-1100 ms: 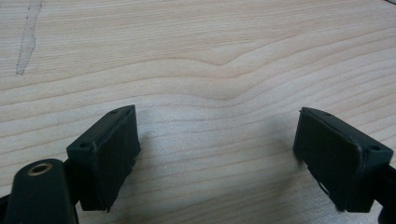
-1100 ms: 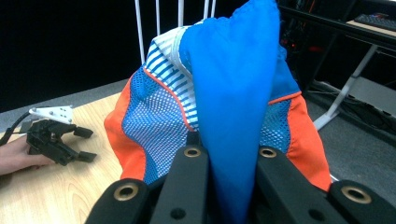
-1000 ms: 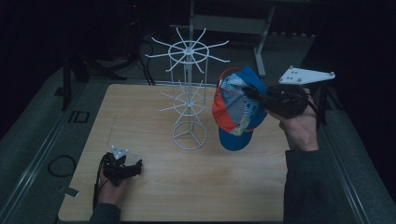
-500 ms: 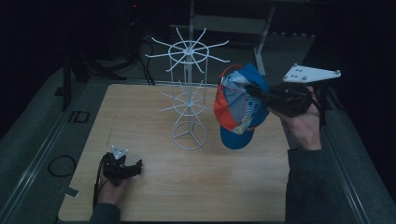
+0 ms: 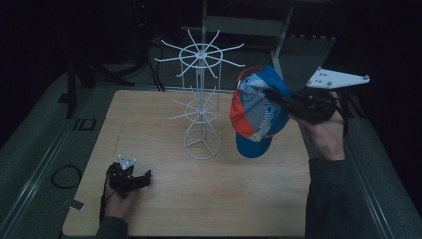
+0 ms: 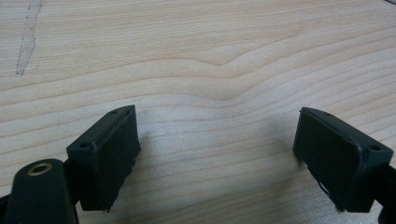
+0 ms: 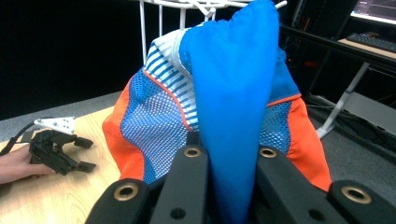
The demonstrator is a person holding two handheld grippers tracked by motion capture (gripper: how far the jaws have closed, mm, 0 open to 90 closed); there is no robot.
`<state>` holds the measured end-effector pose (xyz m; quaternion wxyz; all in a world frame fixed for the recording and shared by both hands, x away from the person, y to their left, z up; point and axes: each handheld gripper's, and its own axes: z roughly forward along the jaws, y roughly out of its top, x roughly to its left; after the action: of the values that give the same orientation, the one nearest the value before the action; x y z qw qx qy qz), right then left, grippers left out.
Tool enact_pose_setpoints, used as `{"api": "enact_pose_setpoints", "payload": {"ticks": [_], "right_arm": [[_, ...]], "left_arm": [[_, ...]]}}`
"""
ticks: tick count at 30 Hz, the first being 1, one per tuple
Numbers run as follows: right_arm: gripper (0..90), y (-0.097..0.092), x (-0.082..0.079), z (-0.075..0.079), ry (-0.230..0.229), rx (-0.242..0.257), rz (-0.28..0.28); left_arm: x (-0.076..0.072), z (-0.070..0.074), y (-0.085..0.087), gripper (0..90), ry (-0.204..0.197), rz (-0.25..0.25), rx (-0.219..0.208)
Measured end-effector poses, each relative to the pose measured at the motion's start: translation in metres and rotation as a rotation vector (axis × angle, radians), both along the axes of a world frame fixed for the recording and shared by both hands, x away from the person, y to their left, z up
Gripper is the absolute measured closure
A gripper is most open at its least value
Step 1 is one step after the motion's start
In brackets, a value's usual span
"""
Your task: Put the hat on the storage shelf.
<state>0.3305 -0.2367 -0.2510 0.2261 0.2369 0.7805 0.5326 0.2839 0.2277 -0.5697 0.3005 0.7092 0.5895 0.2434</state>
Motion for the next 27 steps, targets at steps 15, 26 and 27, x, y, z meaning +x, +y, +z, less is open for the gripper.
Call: {"api": "enact_pose_setpoints", "payload": {"ticks": [15, 26, 27], "right_arm": [[88.6, -0.002, -0.008, 0.006, -0.024, 0.025, 0.012], [88.5, -0.002, -0.010, 0.014, -0.044, 0.044, 0.013], [88.5, -0.002, -0.011, 0.015, -0.048, 0.049, 0.015]], "left_arm": [[0.000, 0.000, 0.000, 14.7, 0.000, 0.000, 0.000], [0.000, 0.000, 0.000, 14.7, 0.000, 0.000, 0.000], [0.000, 0.000, 0.000, 14.7, 0.000, 0.001, -0.001]]}}
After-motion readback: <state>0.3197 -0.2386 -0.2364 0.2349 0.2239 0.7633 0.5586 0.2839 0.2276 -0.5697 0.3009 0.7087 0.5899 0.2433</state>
